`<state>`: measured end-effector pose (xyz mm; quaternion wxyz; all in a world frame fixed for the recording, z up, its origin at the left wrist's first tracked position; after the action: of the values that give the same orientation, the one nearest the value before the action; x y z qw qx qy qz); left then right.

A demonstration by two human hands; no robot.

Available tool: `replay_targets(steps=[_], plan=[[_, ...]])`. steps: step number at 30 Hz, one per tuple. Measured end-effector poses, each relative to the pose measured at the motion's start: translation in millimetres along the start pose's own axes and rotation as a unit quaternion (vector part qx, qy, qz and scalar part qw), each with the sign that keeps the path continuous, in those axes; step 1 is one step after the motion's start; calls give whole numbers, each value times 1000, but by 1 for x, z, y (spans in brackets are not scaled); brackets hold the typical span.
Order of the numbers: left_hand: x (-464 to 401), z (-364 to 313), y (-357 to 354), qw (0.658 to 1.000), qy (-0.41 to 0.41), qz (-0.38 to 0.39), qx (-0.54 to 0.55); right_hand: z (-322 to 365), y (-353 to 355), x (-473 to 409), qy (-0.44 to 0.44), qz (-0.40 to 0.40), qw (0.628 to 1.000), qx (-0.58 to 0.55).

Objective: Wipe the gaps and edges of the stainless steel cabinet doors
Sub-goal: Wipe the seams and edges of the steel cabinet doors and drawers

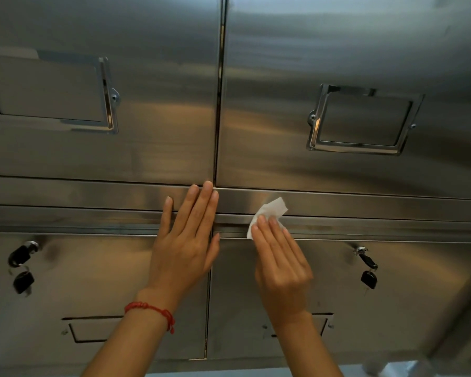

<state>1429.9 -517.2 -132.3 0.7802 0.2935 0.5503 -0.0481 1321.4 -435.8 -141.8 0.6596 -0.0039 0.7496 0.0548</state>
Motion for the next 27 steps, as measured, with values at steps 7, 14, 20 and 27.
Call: replay_targets(steps=[7,14,20,27], plan=[[2,1,-1,1000,-6,6,-2,10,-3,-4,27,14,999,-11],[0,1,-1,1000,-6,7,-1,17,-6,-4,20,7,1000,-16],[0,1,-1,1000,-7,12,0,11,-6,-2,38,23,999,-15],[2,2,-4,1000,-8,18,7,27,-12,-6,55,14,998,-33]])
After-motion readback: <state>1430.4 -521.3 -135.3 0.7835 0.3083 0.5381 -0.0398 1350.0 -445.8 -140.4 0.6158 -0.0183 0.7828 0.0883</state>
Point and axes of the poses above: each hand's wrist, its own x-axis away from the middle knuckle, its own y-axis out of the back of the hand, z = x × y, the point moved 9 cm from there along -x, towards the middle knuckle, and after that the axes turned 2 degrees about -y, right-handed, at the moved point
